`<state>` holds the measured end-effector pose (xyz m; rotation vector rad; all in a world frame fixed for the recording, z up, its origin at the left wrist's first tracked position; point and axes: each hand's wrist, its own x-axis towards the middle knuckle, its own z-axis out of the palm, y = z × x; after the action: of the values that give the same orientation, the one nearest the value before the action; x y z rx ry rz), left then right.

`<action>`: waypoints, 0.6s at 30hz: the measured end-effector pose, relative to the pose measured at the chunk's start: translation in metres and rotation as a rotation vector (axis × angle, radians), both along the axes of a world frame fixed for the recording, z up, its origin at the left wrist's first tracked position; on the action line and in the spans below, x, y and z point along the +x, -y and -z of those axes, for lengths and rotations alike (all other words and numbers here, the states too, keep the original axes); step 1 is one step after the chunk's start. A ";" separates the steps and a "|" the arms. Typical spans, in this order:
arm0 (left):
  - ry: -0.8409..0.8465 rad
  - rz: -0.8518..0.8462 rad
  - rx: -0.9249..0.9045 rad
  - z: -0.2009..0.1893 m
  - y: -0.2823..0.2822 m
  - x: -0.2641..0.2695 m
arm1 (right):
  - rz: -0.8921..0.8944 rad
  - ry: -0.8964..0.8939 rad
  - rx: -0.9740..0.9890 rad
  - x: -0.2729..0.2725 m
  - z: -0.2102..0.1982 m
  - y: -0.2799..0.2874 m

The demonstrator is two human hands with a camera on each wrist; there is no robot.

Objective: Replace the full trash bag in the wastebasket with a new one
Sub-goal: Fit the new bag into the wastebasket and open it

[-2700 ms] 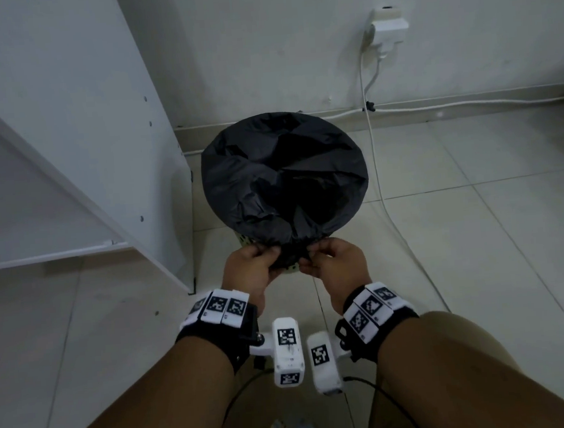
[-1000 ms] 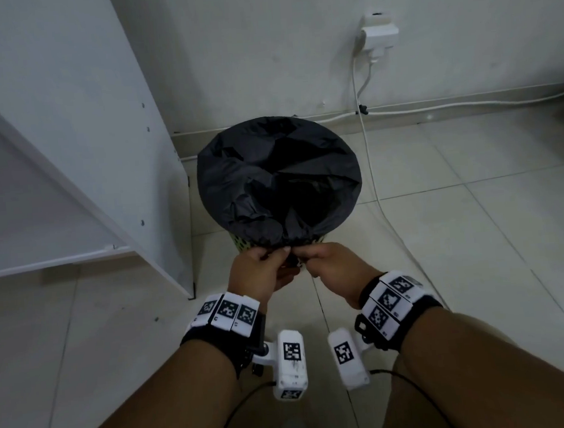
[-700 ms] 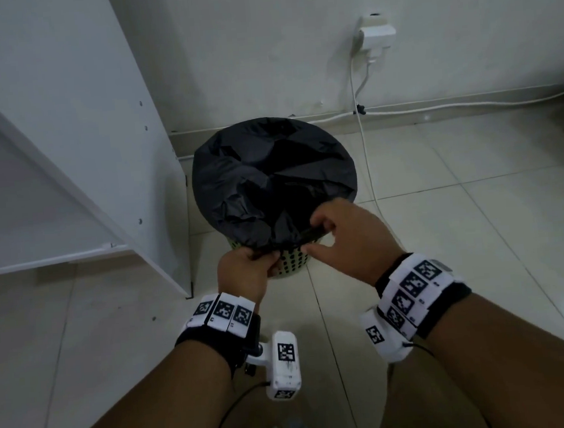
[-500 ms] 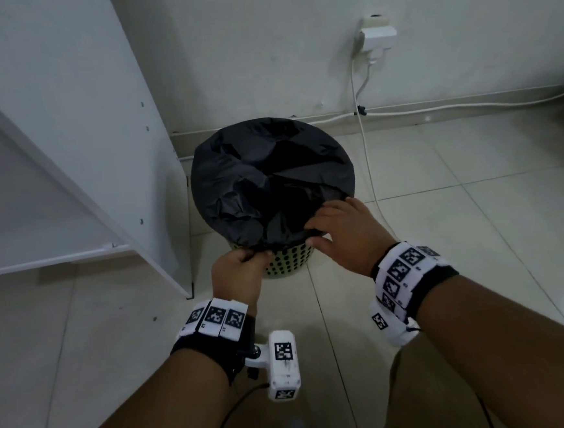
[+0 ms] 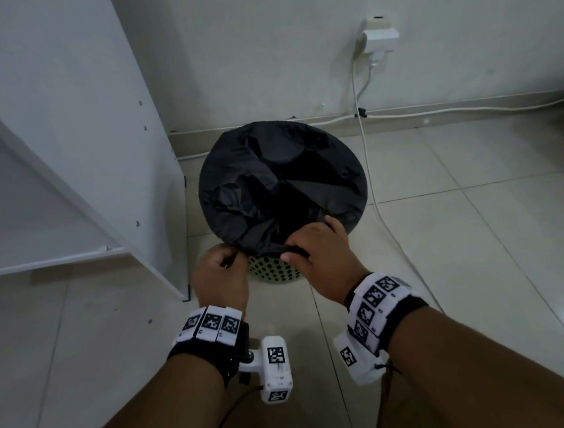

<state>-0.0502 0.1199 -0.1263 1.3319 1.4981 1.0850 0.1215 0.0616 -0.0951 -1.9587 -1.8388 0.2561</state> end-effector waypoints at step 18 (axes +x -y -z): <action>0.131 -0.170 -0.189 -0.004 -0.008 0.021 | 0.084 -0.047 -0.023 -0.015 -0.005 -0.010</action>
<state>-0.0288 0.1281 -0.1226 0.9994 1.5941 1.0846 0.1069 0.0715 -0.0905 -2.0229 -1.7267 0.2963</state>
